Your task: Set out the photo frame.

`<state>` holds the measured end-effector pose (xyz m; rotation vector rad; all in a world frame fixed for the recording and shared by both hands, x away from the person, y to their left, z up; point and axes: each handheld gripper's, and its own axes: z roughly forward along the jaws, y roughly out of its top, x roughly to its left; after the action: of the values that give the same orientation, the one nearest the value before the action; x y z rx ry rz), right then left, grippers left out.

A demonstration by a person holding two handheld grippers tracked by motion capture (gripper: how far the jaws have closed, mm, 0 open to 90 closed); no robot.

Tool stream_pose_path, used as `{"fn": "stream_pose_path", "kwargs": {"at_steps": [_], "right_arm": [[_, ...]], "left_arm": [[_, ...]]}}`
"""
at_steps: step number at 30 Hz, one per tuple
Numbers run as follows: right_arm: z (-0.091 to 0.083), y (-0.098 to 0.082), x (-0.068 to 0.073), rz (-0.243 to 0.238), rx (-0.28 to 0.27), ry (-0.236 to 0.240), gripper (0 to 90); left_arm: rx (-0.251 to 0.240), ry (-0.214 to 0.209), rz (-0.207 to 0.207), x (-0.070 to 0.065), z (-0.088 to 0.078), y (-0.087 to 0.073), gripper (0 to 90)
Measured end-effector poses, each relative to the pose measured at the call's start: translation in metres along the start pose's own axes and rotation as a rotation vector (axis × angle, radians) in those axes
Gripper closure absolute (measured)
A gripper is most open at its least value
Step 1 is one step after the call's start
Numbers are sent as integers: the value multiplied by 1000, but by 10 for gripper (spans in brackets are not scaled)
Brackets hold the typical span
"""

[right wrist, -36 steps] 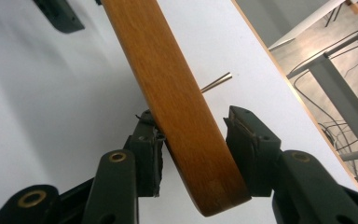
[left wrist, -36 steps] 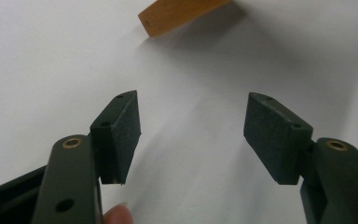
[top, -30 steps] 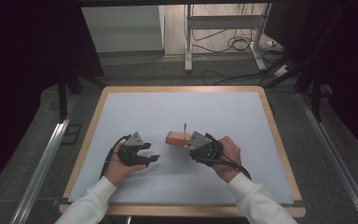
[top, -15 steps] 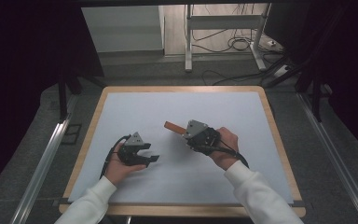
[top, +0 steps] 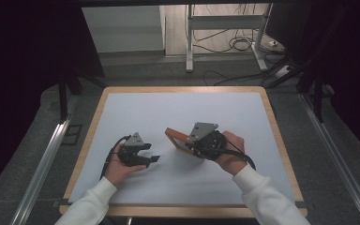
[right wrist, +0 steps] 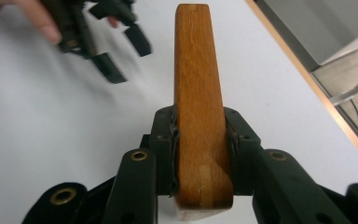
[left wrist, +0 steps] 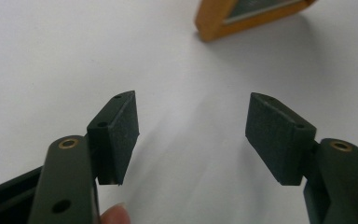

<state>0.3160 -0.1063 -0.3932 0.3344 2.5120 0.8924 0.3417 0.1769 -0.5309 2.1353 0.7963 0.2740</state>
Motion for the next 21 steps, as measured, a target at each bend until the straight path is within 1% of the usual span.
{"fn": "stream_pose_path", "kwargs": {"at_steps": [3,5,7,12,14,21], "right_arm": [[-4,-2,2,-7,-1,17,692],[-5,-4,1,-10,0,12,690],[-4,-6,-3,3,-7,1,687],[-2,-9,-16,38,-10,-30,680],[-1,-11,-22,50,-6,-52,673],[6,-18,-44,102,-1,-67,618]], "left_arm": [[3,1,2,-1,1,0,343],[4,1,3,-1,1,0,342],[7,0,3,-1,1,0,341],[10,-3,3,-1,2,0,339],[13,-4,3,-1,2,0,336],[16,-6,9,-1,2,0,331]]}}
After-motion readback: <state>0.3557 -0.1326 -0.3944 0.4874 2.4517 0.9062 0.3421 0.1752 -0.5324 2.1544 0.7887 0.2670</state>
